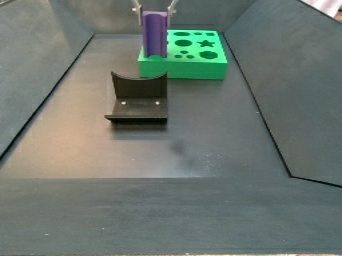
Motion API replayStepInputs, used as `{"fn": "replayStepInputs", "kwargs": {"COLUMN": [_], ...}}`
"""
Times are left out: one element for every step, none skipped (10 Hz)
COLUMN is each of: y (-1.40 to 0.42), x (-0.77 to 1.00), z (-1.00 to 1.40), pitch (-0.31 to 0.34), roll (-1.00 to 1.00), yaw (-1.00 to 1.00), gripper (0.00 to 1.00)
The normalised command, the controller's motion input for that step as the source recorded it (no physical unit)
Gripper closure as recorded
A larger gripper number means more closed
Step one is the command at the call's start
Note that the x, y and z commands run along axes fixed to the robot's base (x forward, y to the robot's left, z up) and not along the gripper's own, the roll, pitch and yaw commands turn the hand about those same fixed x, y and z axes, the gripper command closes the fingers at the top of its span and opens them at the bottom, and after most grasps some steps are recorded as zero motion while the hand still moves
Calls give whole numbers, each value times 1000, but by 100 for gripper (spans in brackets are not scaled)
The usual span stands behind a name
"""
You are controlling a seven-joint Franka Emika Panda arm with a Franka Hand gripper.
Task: Pick up the arch object. Move up. Move to above the board. Insert the arch object.
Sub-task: Insert the arch object.
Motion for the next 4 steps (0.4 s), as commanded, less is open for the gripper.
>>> {"fn": "replayStepInputs", "kwargs": {"y": [40,29,69,180], "x": [131,94,-14,0], "z": [-637,-154,-69,-100], "pitch": [-49,0,0,0], "roll": [61,0,89,159], "yaw": [0,0,0,0], "gripper": [100,100,100,100]}}
